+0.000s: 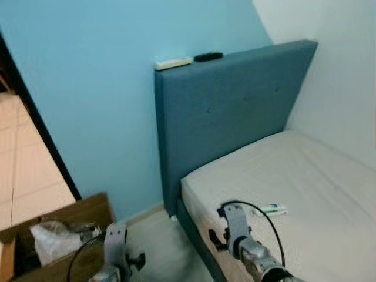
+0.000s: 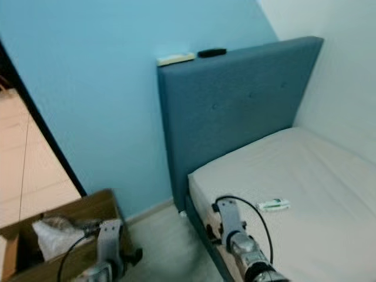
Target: Clean up the room
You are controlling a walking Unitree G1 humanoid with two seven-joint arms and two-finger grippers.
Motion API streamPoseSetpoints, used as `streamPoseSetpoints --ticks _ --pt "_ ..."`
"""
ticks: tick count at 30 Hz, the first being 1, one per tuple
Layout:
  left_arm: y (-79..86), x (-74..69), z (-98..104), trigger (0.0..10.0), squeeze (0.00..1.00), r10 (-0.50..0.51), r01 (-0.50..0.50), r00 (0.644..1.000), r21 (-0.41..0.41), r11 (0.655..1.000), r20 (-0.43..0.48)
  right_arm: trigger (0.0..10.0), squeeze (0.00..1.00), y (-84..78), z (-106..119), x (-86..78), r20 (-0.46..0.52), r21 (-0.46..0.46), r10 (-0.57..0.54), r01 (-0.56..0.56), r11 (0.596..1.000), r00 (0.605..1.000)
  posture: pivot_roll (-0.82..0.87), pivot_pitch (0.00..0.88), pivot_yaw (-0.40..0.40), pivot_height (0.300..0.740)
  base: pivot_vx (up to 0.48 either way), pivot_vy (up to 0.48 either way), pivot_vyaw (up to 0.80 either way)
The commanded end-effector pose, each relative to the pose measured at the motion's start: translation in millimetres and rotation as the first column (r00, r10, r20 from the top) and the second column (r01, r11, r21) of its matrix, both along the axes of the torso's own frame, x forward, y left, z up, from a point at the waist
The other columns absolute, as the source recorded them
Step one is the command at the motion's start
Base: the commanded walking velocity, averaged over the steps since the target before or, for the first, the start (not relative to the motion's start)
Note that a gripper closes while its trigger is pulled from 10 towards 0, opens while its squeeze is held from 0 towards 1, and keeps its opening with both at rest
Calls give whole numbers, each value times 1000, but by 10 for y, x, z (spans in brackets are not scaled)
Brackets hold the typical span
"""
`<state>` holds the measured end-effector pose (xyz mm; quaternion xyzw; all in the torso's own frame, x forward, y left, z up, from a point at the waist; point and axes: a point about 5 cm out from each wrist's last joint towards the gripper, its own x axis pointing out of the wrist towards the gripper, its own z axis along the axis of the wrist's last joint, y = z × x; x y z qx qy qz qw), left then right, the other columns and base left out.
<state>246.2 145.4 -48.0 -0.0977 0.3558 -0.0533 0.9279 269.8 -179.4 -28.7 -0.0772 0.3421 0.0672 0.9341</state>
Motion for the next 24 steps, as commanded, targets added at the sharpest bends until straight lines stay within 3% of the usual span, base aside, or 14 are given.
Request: streamPoseSetpoints --ticks 1,6,11,14,24 --pt "-15 -94 -69 10000 0 -14 14 999 1 1000 -38 10000 0 4 -16 -12 -14 15 -28 28 999 1000 -20 0 -12 740 292 0 0" --pt "-19 -90 -66 10000 0 -19 19 999 2 1000 -37 10000 0 -24 -7 -5 -10 12 -43 43 999 999 -23 0 -9 740 292 0 0" --pt "-53 -79 -55 10000 0 -74 75 997 24 997 -26 10000 0 -89 -2 -5 -8 3 -96 96 995 995 -24 0 -8 740 0 0 0" --pt "-88 -73 -50 10000 0 -128 129 991 51 990 -25 10000 0 -174 9 1 -17 -18 -153 153 988 988 -23 0 -9 740 0 -143 -800" --pt "-96 -79 -55 10000 0 -131 132 991 50 990 -30 10000 0 -330 19 -17 -19 -79 -223 221 972 975 -26 0 -7 740 0 -453 -794"
